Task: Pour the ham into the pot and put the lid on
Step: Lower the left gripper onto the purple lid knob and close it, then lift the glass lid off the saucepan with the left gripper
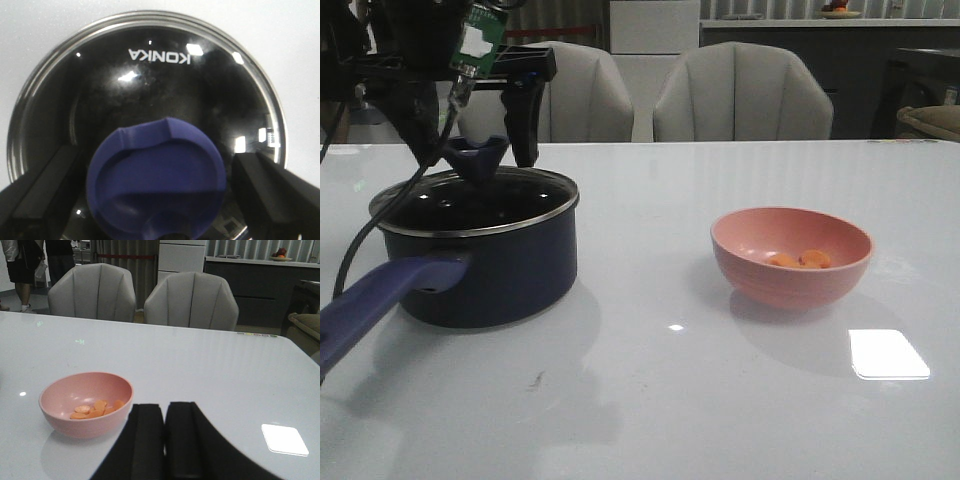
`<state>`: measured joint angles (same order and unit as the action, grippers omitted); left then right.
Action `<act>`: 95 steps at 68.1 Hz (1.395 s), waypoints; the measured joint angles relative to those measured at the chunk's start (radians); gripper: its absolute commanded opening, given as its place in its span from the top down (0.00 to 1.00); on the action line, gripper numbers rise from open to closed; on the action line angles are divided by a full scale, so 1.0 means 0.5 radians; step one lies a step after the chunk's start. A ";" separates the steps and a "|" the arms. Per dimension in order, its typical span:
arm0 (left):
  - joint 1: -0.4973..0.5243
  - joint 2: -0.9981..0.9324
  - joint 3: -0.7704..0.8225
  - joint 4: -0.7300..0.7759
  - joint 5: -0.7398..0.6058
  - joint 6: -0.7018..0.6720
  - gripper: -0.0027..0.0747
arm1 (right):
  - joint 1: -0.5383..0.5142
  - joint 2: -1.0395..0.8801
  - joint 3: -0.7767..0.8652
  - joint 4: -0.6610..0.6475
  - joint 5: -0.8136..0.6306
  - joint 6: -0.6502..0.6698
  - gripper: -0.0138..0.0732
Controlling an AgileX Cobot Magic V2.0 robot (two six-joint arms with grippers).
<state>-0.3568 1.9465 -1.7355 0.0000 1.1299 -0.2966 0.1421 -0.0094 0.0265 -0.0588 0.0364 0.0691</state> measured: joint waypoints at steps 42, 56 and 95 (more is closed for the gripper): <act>0.000 0.000 -0.004 0.000 0.000 0.000 0.50 | 0.000 0.000 0.000 0.000 0.000 0.000 0.67; 0.000 0.000 -0.004 0.000 0.004 0.000 0.56 | 0.000 0.000 0.000 0.000 0.000 0.000 0.67; 0.000 0.003 -0.193 0.000 0.081 -0.003 0.56 | 0.000 0.000 0.000 0.000 0.000 0.000 0.67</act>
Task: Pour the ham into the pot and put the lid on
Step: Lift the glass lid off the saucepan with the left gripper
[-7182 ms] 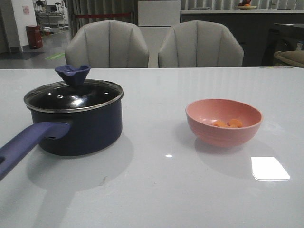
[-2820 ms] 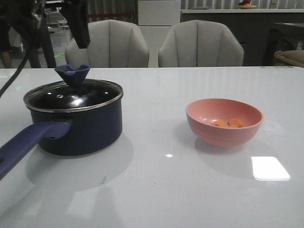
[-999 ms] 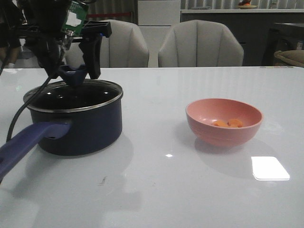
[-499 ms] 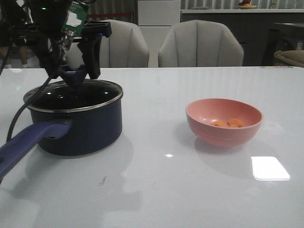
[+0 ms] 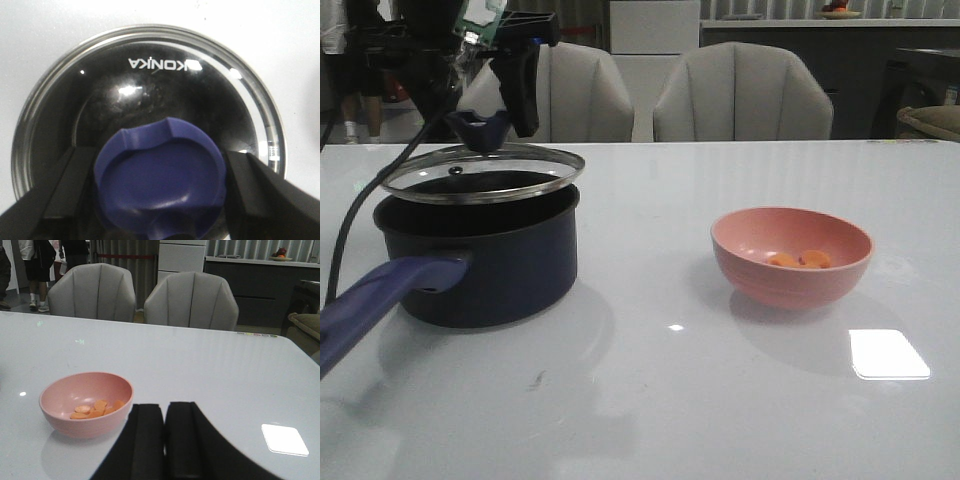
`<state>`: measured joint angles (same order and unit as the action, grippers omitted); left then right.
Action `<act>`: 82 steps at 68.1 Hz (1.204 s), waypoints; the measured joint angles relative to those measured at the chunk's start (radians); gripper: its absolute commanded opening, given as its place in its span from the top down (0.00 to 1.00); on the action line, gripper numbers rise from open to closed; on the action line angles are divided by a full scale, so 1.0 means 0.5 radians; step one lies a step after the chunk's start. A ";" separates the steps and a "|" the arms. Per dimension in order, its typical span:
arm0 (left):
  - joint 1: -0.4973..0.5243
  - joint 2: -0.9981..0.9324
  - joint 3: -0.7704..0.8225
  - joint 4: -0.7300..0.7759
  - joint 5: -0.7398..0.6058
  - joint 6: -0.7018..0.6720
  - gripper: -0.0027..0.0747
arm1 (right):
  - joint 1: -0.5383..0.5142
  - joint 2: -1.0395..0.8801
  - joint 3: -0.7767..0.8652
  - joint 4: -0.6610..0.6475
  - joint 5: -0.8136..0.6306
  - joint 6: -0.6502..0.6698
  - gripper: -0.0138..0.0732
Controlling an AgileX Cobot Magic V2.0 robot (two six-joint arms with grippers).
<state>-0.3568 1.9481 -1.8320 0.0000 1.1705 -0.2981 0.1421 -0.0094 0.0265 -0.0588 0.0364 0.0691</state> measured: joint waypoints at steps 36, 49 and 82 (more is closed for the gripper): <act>0.136 -0.088 0.000 0.066 0.130 0.212 0.56 | 0.000 0.000 0.000 0.000 0.000 0.000 0.67; 0.344 -0.311 0.162 0.127 0.060 0.310 0.56 | 0.000 0.000 0.000 0.000 0.000 0.000 0.67; 0.980 -0.603 0.938 -0.052 -0.396 0.562 0.56 | 0.000 0.000 0.000 0.000 0.000 0.000 0.67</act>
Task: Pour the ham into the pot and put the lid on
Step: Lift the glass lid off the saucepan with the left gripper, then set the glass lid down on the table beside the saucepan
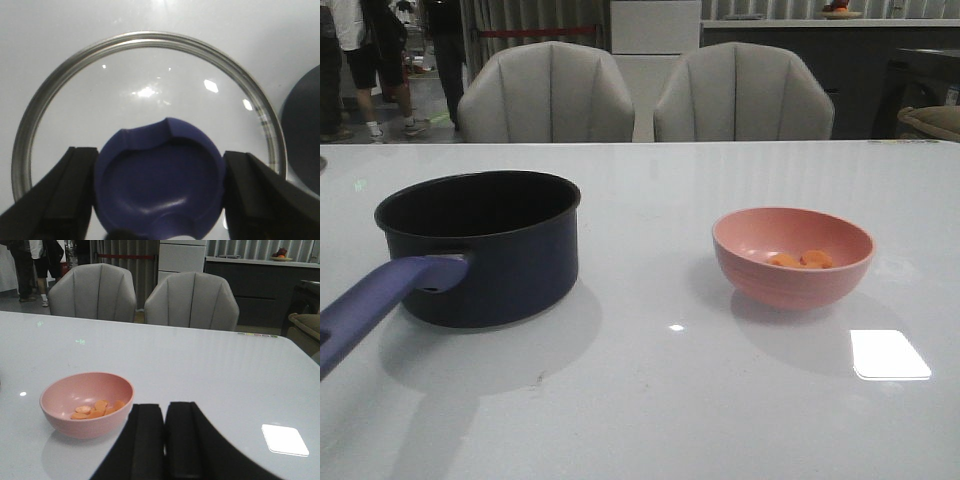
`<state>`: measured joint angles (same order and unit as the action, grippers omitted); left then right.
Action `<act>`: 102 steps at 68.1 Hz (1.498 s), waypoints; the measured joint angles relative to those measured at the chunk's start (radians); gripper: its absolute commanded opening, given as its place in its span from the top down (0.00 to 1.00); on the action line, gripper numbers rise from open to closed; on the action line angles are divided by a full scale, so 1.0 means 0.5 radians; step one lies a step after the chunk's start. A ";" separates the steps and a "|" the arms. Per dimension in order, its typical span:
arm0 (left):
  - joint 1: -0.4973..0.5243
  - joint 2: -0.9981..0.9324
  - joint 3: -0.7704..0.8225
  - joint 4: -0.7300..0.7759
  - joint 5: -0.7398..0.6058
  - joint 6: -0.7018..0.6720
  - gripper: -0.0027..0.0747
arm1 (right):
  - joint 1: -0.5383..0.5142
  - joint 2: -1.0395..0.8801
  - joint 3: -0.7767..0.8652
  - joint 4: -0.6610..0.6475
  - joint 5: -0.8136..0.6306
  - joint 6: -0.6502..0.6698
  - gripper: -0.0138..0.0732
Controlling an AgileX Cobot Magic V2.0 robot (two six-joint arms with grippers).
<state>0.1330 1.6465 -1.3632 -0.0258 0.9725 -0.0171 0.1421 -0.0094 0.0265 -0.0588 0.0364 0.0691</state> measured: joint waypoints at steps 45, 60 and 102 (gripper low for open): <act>0.054 0.158 0.608 -0.059 -0.587 0.017 0.39 | 0.000 0.000 0.000 0.000 0.000 0.000 0.67; 0.054 0.179 0.611 -0.067 -0.595 0.017 0.22 | 0.000 0.000 0.000 0.000 0.000 0.000 0.67; 0.034 -0.474 0.716 -0.077 -0.598 0.056 0.23 | 0.000 0.000 0.000 0.000 0.000 0.000 0.67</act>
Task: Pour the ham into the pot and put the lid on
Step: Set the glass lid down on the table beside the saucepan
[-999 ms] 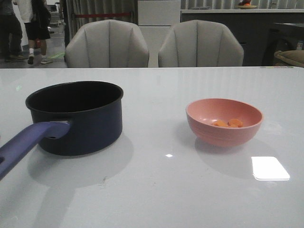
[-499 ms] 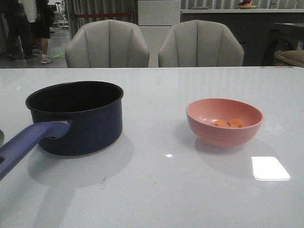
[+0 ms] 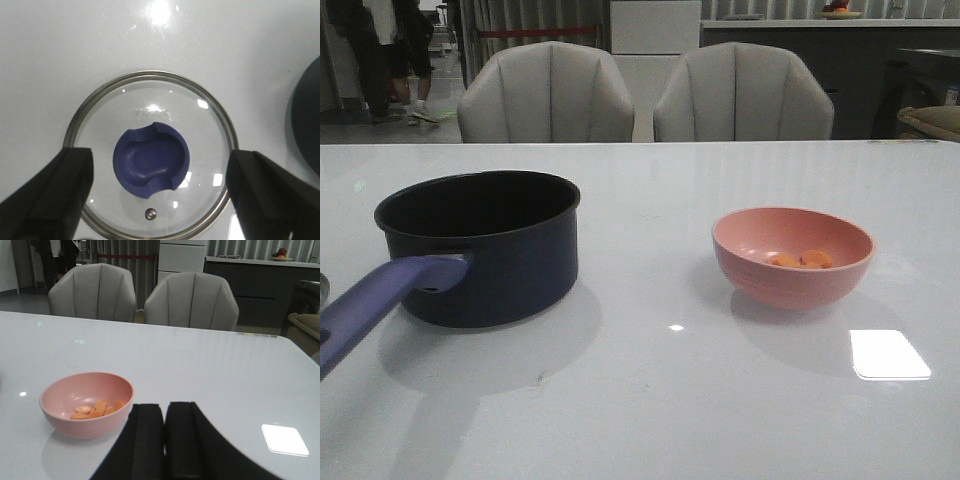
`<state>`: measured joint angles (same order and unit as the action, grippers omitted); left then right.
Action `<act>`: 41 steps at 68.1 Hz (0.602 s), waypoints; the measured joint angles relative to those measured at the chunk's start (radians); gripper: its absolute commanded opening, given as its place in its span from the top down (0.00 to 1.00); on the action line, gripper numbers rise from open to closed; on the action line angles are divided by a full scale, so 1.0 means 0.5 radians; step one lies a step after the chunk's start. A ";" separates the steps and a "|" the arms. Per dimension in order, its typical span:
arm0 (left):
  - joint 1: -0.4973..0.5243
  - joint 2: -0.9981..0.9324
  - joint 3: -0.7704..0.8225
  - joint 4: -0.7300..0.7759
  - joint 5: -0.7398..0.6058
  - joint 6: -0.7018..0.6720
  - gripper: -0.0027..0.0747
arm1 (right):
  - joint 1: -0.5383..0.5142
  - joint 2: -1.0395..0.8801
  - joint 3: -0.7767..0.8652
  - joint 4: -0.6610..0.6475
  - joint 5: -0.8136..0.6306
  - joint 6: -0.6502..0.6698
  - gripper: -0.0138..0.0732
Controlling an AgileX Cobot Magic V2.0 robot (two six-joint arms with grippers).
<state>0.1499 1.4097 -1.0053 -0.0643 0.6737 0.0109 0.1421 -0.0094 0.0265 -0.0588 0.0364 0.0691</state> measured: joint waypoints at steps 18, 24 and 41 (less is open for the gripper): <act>-0.009 -0.594 0.173 -0.095 -0.121 0.000 0.23 | 0.000 0.000 0.000 0.000 0.000 0.000 0.67; -0.060 -0.769 0.243 -0.098 -0.193 0.000 0.23 | 0.000 0.000 0.000 0.000 0.000 0.000 0.67; -0.448 -1.222 0.467 0.020 -0.351 0.005 0.23 | 0.000 0.000 0.000 0.000 0.000 0.000 0.67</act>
<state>-0.0741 0.7985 -0.7717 -0.0544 0.4983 0.0133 0.1421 -0.0094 0.0265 -0.0588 0.0364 0.0691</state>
